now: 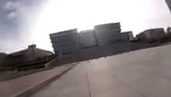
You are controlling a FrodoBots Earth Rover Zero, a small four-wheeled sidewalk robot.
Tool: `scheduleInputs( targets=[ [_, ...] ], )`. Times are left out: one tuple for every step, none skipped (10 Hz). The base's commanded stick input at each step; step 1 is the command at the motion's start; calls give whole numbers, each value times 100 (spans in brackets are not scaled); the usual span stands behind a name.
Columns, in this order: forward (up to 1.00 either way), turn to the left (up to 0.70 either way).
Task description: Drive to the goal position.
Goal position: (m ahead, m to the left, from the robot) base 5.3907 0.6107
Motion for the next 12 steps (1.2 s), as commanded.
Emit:
scheduleInputs(
  targets=[
    [100,0],
    [100,0],
    [100,0],
    [100,0],
    [100,0],
    [100,0],
    [100,0],
    [100,0],
    [100,0],
    [100,0],
    [100,0],
    [100,0]
  ],
)
